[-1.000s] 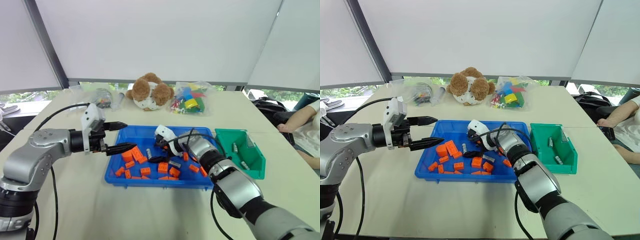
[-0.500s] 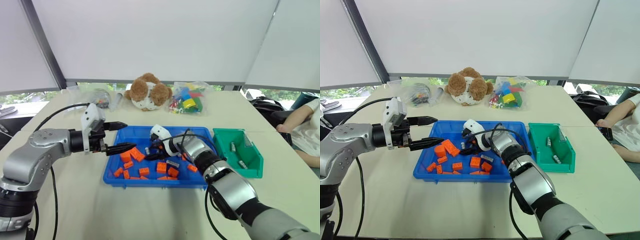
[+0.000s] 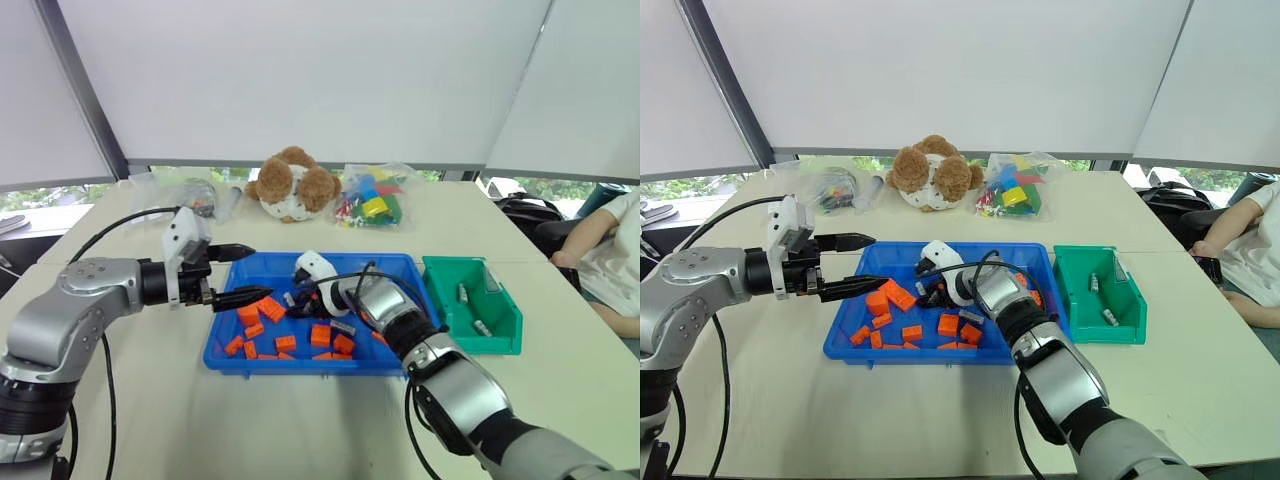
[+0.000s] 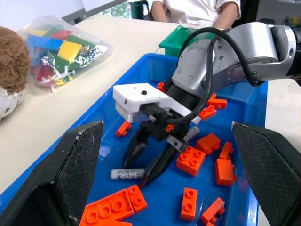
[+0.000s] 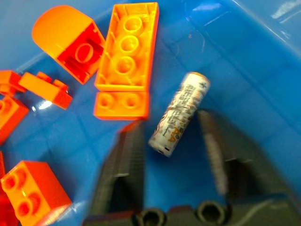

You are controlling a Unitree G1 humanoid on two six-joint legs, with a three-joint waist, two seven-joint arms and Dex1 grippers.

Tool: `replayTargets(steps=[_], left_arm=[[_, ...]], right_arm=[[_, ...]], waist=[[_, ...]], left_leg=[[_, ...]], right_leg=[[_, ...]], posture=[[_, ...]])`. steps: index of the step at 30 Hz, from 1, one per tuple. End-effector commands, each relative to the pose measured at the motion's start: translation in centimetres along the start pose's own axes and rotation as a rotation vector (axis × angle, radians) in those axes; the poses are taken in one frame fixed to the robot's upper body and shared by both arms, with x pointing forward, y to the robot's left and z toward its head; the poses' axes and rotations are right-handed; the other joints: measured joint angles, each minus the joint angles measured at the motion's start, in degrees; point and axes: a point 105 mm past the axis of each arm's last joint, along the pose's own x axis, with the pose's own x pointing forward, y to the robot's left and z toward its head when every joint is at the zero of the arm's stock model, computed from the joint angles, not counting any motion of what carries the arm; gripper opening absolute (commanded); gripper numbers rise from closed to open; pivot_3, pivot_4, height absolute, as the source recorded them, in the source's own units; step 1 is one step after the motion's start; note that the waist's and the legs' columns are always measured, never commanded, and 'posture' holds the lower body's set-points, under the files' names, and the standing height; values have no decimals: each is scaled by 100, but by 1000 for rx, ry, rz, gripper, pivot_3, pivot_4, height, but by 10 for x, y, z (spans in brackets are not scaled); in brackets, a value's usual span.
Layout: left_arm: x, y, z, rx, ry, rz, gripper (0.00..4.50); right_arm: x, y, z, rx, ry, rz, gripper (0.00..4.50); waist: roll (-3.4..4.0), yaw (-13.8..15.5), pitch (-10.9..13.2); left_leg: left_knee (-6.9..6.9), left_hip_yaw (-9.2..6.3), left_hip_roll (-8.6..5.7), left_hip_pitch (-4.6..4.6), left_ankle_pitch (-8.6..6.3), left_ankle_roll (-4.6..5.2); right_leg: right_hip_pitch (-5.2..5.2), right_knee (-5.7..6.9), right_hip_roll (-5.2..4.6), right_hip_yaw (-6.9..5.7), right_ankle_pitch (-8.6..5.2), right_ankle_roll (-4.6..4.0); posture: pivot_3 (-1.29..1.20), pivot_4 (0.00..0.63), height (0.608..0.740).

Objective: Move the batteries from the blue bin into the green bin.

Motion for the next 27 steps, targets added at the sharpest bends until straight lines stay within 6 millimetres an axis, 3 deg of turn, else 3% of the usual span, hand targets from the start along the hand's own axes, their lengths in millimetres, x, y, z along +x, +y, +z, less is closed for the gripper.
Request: replayTargets(steps=[1, 6, 9, 11, 14, 18, 22, 27], left_arm=[[-1, -2, 8, 47, -12, -5, 4500], [-1, -3, 7, 42, -14, -2, 4500], [0, -4, 6, 38, -17, -4, 4500], [0, -5, 6, 33, -19, -8, 4500], [1, -7, 5, 25, -22, -18, 4500], [4, -7, 3, 19, -25, -29, 4500], [10, -6, 3, 14, -41, -49, 4500], [18, -6, 1, 7, -52, -78, 4500]], right_arm=[[7, 4, -30, 79, 104, -8, 35], [1, 0, -29, 82, 100, -19, 14], [-20, -12, -21, 93, 48, -72, 14], [-44, -19, -10, 84, -14, -121, 14], [-98, -20, 8, 103, -132, -174, 14], [-159, -29, 11, 89, -197, -313, 14], [-238, -61, -31, 145, -89, -630, 14], [-281, -68, -74, 222, 30, -782, 14]], waist=[[0, 2, 0], [-1, 9, -1], [-1, 28, 0], [0, 76, 0], [1, 146, 3], [4, 151, 4], [1, 217, 3], [0, 203, 3]], left_leg=[[0, 0, 0, 0, 0, 0], [0, 0, 0, 0, 0, 0], [0, 0, 0, -1, 0, 0], [1, -1, -1, -4, 0, 0], [1, 1, -2, -13, 0, 0], [-6, 4, -2, -18, 0, 0], [-10, 2, -2, -15, -2, 3], [-10, 7, -6, -13, -10, 17]], right_leg=[[0, 0, 0, 0, 0, 0], [2, 0, 0, 0, 0, 0], [2, -1, -1, -1, 0, 0], [1, -2, -3, -1, 0, 0], [-8, -5, -5, -1, 0, 0], [-18, -5, -4, 0, 0, 0], [-14, -14, -4, -1, -2, -2], [-13, -19, -7, 5, -2, -4]], posture=[[0, 150, 727], [0, 150, 727], [0, 150, 727], [0, 150, 727], [0, 150, 727], [0, 150, 727], [0, 150, 727], [0, 150, 727]])
